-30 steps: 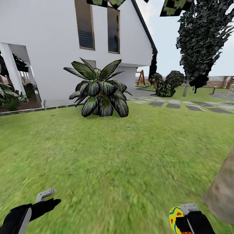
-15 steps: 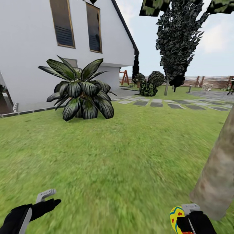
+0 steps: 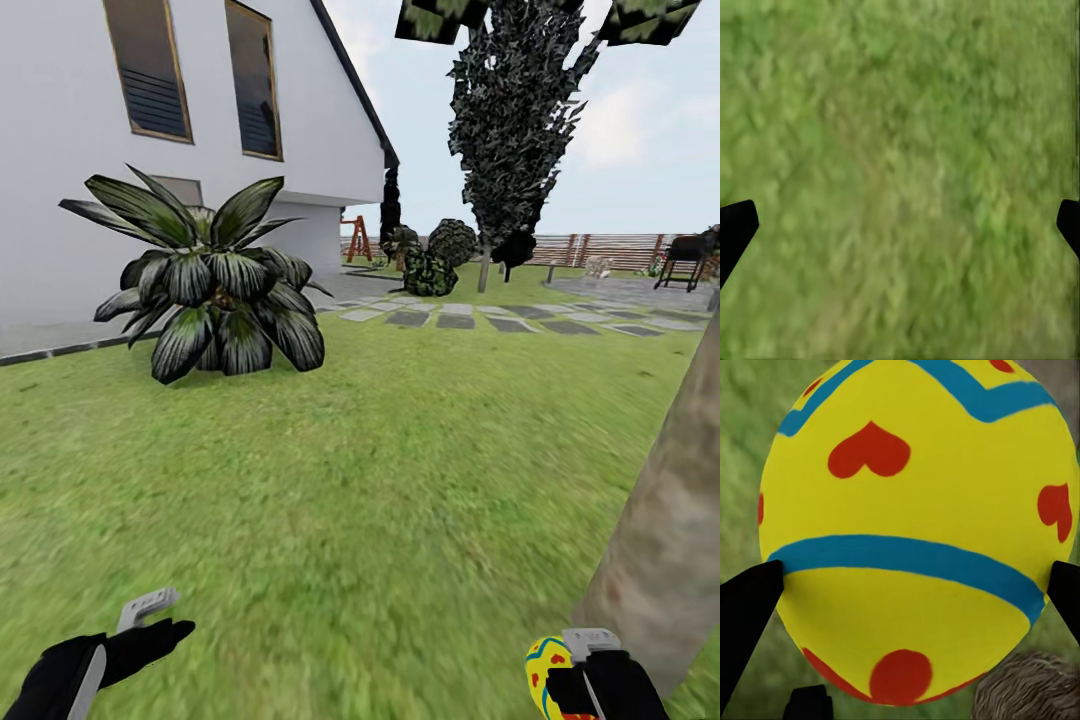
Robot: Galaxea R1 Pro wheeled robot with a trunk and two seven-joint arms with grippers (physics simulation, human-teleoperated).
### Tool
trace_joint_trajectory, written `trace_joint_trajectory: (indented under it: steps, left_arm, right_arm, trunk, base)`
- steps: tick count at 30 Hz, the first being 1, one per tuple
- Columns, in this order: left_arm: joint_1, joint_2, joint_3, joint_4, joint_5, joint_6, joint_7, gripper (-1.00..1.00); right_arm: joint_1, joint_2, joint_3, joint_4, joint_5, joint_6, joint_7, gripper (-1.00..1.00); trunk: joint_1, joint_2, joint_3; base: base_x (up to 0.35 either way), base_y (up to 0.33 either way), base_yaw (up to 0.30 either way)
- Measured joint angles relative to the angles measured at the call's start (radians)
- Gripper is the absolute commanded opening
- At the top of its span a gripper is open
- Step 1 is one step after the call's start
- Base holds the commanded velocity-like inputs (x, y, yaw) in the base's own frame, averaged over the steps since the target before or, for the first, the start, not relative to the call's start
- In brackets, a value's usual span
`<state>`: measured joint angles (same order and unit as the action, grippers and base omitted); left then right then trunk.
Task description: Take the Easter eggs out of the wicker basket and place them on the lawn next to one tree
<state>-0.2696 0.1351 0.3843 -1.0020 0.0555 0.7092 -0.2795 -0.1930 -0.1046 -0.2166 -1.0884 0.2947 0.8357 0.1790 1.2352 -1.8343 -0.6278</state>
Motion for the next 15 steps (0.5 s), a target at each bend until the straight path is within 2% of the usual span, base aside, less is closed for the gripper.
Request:
trace_joint_trajectory:
  steps: [2,7,15]
  left_arm:
    - [0.000,0.000,0.000,0.000,0.000,0.000,0.000,1.00]
    - [0.000,-0.001,0.001,-0.001,0.002,0.000,-0.008,1.00]
    - [0.000,-0.001,-0.001,0.000,0.000,0.000,-0.007,1.00]
  right_arm:
    - [0.000,0.000,0.000,0.000,0.000,0.000,0.000,-1.00]
    - [0.000,0.005,0.000,0.000,0.000,0.000,-0.001,-1.00]
    - [0.000,0.002,-0.002,0.003,0.000,0.000,-0.001,-1.00]
  trunk:
    - [0.000,0.000,0.000]
    - [0.001,0.000,0.000]
    - [0.031,-0.056,-0.025]
  base:
    - [0.228,-0.058,-0.186]
    - [0.026,-0.007,-0.020]
    - [0.000,0.000,0.000]
